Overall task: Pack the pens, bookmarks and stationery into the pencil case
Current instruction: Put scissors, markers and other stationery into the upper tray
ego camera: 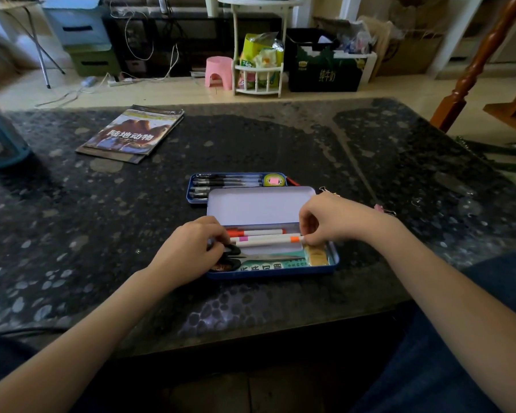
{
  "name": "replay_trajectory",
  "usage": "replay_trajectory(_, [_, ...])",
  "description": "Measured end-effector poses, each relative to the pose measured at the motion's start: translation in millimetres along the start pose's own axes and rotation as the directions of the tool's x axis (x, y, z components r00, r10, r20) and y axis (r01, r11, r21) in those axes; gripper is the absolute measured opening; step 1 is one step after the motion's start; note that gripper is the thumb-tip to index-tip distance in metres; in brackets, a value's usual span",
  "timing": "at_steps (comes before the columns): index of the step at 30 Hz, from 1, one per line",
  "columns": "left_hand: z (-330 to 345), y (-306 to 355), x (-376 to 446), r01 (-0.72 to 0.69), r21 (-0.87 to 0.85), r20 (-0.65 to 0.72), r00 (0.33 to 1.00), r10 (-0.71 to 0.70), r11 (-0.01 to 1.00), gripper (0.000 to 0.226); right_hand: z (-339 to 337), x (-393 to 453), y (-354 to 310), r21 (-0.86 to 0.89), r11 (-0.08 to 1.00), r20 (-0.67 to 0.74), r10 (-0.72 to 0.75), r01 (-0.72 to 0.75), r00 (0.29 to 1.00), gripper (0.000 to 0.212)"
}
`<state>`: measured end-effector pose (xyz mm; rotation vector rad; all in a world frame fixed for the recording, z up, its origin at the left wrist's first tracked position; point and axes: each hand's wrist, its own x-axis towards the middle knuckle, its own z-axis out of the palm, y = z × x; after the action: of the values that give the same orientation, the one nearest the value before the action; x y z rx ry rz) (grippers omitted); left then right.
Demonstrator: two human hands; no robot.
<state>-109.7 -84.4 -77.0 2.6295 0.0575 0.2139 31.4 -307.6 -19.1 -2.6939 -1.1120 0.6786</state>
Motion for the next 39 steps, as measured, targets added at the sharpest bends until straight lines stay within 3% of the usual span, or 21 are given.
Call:
replay_trajectory(4, [-1, -4, 0, 0.026, -0.031, -0.055, 0.998, -0.028, 0.999, 0.022, -10, -3, 2, 0.039, 0.998, -0.08, -0.051, 0.055, 0.995, 0.014])
replay_trajectory(8, [-3, -6, 1, 0.063, -0.047, -0.142, 0.988, -0.069, 0.997, 0.022, -10, -2, 4, 0.099, 0.993, -0.061, -0.058, 0.064, 0.996, 0.013])
replay_trajectory(16, [-10, -9, 3, 0.108, -0.02, -0.148, 0.983, -0.11, 0.994, 0.02, -16, -1, 7, 0.215, 0.974, -0.106, -0.043, 0.065, 0.993, 0.009])
replay_trajectory(20, [-8, -5, 1, 0.089, 0.01, -0.092, 0.992, -0.087, 0.996, 0.017, 1, 5, -4, 0.128, 0.988, -0.033, -0.077, 0.081, 0.996, 0.011])
replay_trajectory(26, [-9, -2, 1, 0.007, 0.046, -0.049, 0.999, -0.005, 0.999, 0.006, 13, 10, -12, 0.046, 0.995, -0.055, -0.084, 0.087, 0.995, 0.012])
replay_trajectory(39, [-3, 0, 4, 0.084, -0.102, -0.069, 0.993, -0.091, 0.991, 0.01, 18, 12, -12, -0.1, 0.994, -0.092, -0.052, 0.043, 0.994, 0.023])
